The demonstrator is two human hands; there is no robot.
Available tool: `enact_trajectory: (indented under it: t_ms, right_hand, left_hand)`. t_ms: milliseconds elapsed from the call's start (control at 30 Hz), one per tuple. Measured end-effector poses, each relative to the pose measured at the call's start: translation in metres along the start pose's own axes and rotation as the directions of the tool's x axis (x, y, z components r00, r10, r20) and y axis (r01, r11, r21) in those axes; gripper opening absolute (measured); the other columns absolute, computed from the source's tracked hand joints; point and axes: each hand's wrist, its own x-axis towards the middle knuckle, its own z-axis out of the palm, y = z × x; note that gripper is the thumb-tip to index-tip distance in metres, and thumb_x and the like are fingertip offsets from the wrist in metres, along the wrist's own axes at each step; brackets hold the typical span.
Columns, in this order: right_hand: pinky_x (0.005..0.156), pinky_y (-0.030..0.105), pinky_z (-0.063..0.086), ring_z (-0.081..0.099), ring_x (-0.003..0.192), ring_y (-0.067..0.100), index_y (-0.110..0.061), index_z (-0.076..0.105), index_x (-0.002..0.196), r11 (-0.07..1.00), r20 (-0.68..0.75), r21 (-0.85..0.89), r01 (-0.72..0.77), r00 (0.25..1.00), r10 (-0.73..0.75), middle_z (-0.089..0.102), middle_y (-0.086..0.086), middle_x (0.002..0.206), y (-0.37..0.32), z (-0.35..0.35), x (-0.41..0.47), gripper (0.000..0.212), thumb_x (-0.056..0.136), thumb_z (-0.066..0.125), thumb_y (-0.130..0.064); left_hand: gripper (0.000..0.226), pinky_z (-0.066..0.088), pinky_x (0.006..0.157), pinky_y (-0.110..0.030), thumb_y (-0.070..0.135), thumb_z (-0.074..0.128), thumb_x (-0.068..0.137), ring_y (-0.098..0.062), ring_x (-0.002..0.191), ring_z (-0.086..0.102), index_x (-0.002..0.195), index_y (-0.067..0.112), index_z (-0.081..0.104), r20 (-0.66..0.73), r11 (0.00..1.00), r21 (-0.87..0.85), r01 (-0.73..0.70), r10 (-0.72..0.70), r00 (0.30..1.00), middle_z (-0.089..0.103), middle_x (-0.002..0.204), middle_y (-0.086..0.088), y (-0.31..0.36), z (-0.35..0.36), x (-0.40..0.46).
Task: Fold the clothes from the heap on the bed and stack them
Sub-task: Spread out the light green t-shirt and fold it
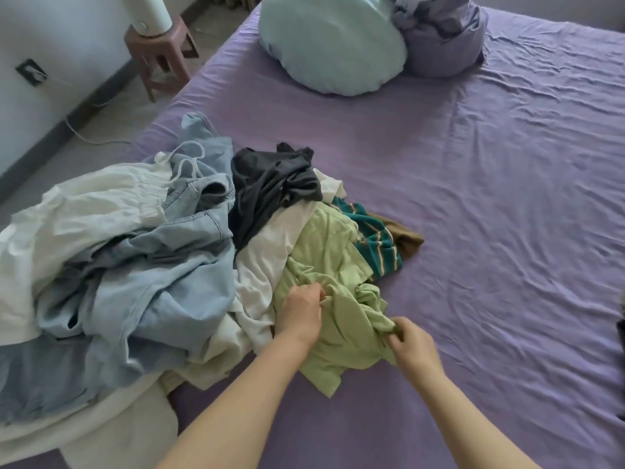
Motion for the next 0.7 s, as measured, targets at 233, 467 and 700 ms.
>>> enact_trajectory:
  t_ms: [233, 467, 700]
  right_hand:
    - [0.063, 0.010, 0.044, 0.060, 0.072, 0.000, -0.025, 0.064, 0.085, 0.835, -0.378, 0.498, 0.235, 0.925, -0.036, 0.067, -0.007, 0.082, -0.016, -0.086, -0.044, 0.024, 0.091, 0.055, -0.004]
    - [0.050, 0.020, 0.051, 0.060, 0.061, 0.002, -0.020, 0.066, 0.084, 0.564, -0.444, 0.741, 0.366, 0.896, 0.002, 0.067, -0.008, 0.072, -0.032, -0.209, -0.098, 0.009, 0.089, 0.062, -0.014]
    - [0.049, 0.016, 0.051, 0.060, 0.052, 0.003, -0.020, 0.067, 0.086, 0.400, -0.559, 0.767, 0.501, 0.828, 0.035, 0.067, -0.009, 0.061, -0.018, -0.325, -0.177, 0.017, 0.091, 0.059, -0.006]
  left_hand:
    - [0.007, 0.043, 0.072, -0.018, 0.008, 0.066, 0.087, -0.009, 0.081, 0.058, 0.088, 0.013, 0.062, -0.348, 0.925, -0.276, -0.261, 0.157, 0.924, 0.063, 0.083, 0.006, 0.041, -0.078, -0.045]
    - [0.006, 0.041, 0.065, -0.008, 0.013, 0.061, 0.092, 0.004, 0.068, 0.054, 0.090, 0.013, 0.055, -0.491, 0.793, -0.492, -0.360, 0.088, 0.867, 0.058, 0.076, 0.011, 0.110, -0.196, -0.074]
    - [0.019, 0.041, 0.059, -0.007, 0.016, 0.060, 0.092, 0.000, 0.068, 0.052, 0.083, 0.028, 0.050, -0.603, 0.682, -0.584, -0.440, -0.001, 0.798, 0.058, 0.079, 0.008, 0.180, -0.281, -0.133]
